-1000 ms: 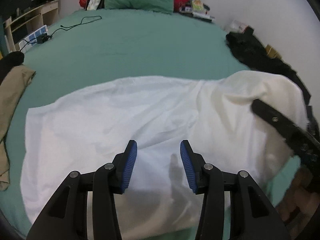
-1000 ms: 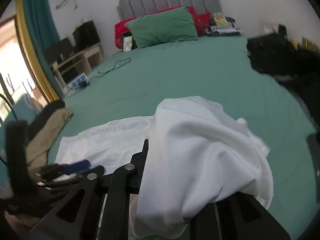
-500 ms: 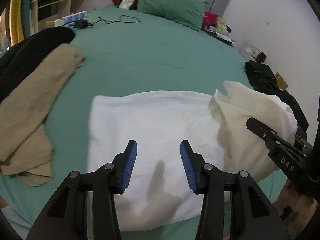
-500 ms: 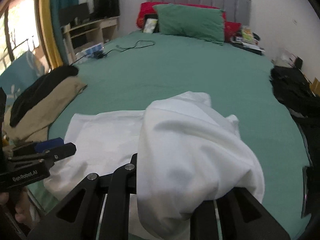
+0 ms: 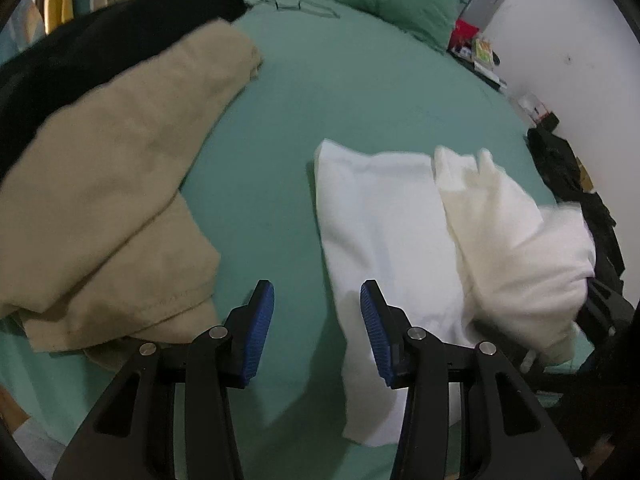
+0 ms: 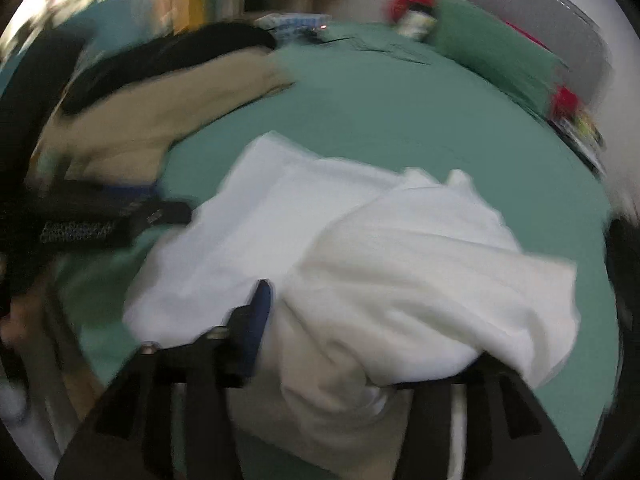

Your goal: Fold large clothes

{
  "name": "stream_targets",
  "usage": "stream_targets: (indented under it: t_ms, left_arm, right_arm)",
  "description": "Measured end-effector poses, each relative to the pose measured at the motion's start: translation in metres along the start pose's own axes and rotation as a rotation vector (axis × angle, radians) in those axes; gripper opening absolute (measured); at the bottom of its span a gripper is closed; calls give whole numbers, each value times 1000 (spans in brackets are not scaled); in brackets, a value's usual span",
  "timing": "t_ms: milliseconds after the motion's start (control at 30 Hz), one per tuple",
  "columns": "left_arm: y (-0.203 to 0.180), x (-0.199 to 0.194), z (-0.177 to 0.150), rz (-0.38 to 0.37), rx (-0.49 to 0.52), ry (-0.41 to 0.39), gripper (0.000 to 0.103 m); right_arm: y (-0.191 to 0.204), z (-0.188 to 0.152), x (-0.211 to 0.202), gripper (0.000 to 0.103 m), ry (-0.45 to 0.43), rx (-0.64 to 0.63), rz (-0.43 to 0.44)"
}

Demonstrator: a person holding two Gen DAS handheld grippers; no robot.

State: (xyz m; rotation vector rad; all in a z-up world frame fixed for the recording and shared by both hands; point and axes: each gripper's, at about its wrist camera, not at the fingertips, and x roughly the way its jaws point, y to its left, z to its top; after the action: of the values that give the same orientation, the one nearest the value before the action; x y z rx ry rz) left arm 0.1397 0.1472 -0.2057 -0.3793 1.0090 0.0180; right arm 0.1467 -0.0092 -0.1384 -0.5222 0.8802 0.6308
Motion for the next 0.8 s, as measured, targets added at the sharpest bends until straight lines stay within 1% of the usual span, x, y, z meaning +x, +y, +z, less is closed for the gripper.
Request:
stream_targets:
  t_ms: [67,133,233,367,400,433,500,633,667,733,767,800]
  left_arm:
    - [2,2,2,1,-3,9,48]
    - [3,3,6,-6,-16,7,48]
    - [0,-3,8,-15,-19,-24,48]
    - [-31,-20,18,-109,32,-87,49]
    - [-43,-22,22,-137,49,-91,54]
    - [-57,-25,26,-169,66,-92,56]
    - [-83,-28,32,-201,103,-93,57]
    - [-142,-30,41,-260,183,-67,59]
    - [-158,-26,41,-269,217,-47,62]
    - [-184,-15,38,-256,275,5,64]
    - [-191,-8,35,-238,289,31,64]
    - [-198,3,31,-204,300,66,64]
  right_arm:
    - [18,-3,5,72,26,-102,20]
    - [32,-8,6,73,36,-179,16]
    - [31,-13,-2,73,22,-182,27]
    - [25,-24,-18,73,2,-179,23]
    - [23,-27,-24,73,-7,-172,24]
    - [23,-31,-31,74,-17,-159,26]
    - [15,-41,-42,78,-36,-127,35]
    - [-7,-64,-64,80,-75,-55,39]
    - [-18,-74,-71,80,-89,-8,48]
    - [-36,-85,-75,80,-107,64,49]
    - [-51,-97,-78,80,-114,120,50]
    - [-61,-105,-79,80,-116,159,48]
